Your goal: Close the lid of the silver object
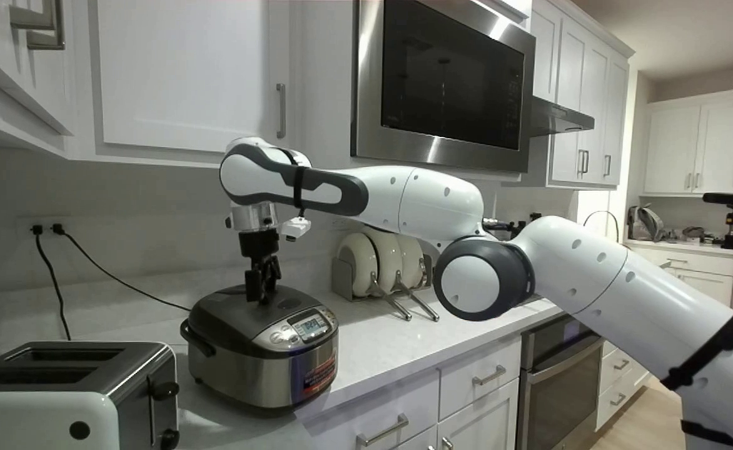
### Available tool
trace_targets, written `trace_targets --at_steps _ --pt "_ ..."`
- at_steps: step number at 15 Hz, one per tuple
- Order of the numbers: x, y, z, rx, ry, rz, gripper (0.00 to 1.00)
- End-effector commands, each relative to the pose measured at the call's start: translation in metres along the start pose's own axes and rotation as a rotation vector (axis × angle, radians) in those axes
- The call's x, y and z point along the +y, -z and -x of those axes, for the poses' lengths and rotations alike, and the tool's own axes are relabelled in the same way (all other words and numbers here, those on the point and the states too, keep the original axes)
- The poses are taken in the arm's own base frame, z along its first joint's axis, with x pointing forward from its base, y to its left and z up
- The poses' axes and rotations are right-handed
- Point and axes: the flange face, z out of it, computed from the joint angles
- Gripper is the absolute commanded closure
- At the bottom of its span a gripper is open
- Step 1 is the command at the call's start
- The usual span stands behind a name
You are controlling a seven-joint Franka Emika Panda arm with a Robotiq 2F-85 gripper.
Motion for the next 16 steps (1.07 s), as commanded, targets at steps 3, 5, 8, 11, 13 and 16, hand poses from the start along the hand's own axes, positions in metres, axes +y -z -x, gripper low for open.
trace_targets --at_steps 3,5,8,11,13,16 --pt "0.011 -0.04 -0.022 0.005 0.013 0.087 0.0" --pt "0.012 -0.033 -0.018 0.007 0.017 0.09 0.0" --pt "0.013 -0.012 -0.01 0.025 0.018 0.084 0.0" --pt "0.013 0.007 0.0 0.026 0.018 0.086 0.0" --pt "0.011 0.02 0.006 0.021 0.029 0.081 0.0" --pt "0.007 0.036 0.014 0.012 0.025 0.089 0.0"
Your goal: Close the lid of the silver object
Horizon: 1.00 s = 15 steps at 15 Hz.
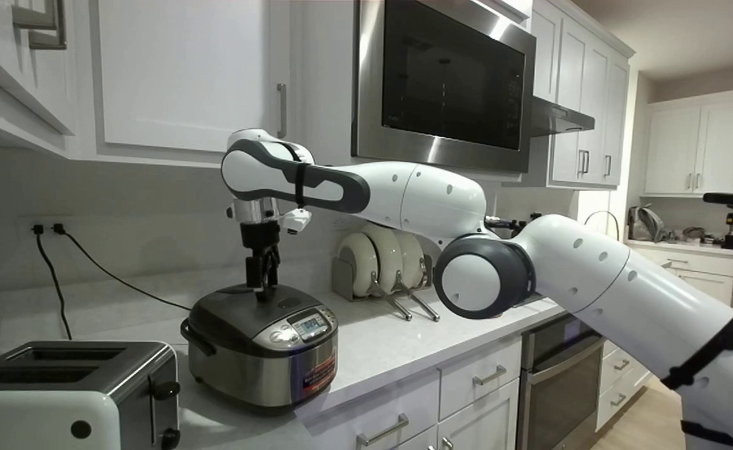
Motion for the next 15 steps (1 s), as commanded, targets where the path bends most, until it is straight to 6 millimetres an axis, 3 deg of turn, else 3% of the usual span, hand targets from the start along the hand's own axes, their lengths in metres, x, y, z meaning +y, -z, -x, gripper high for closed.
trace_targets --at_steps 1,15 --pt "0.001 0.023 0.012 -0.019 0.014 0.028 0.0" --pt "-0.025 0.077 0.028 -0.028 0.024 0.048 0.0"
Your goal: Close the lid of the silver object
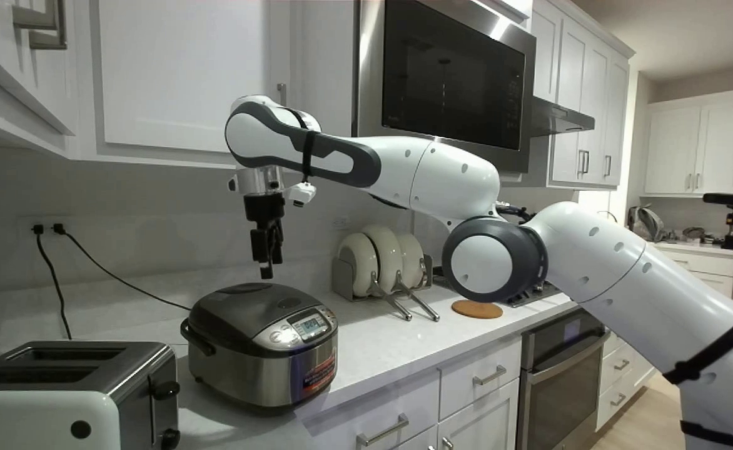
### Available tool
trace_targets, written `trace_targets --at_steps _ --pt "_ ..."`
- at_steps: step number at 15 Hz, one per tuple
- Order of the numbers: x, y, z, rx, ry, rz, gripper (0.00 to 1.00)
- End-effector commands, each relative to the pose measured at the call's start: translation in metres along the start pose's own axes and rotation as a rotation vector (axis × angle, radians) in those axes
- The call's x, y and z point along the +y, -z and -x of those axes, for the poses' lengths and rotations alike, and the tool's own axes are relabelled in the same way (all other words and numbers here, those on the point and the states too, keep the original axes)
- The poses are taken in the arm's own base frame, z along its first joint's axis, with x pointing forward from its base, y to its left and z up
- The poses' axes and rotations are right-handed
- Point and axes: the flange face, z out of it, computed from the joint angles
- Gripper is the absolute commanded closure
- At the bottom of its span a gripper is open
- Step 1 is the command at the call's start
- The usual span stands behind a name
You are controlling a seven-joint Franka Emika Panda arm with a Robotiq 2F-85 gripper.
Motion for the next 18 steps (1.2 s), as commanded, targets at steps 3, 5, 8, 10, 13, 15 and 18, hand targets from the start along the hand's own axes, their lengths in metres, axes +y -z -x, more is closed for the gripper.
trace_targets --at_steps 3,5,8,10,13,15,18 --pt "-0.02 0.035 0.011 -0.03 0.007 0.026 0.0" --pt "-0.032 0.044 0.011 -0.031 0.005 0.028 0.0" --pt "-0.049 0.059 0.01 -0.031 0.006 0.039 0.0" --pt "-0.061 0.067 0.01 -0.04 -0.009 0.048 0.0" --pt "-0.063 0.063 0.004 -0.018 0.017 0.034 0.0" --pt "-0.068 0.067 0.005 -0.02 0.013 0.036 0.0" --pt "-0.067 0.067 0.005 -0.024 0.009 0.038 0.0"
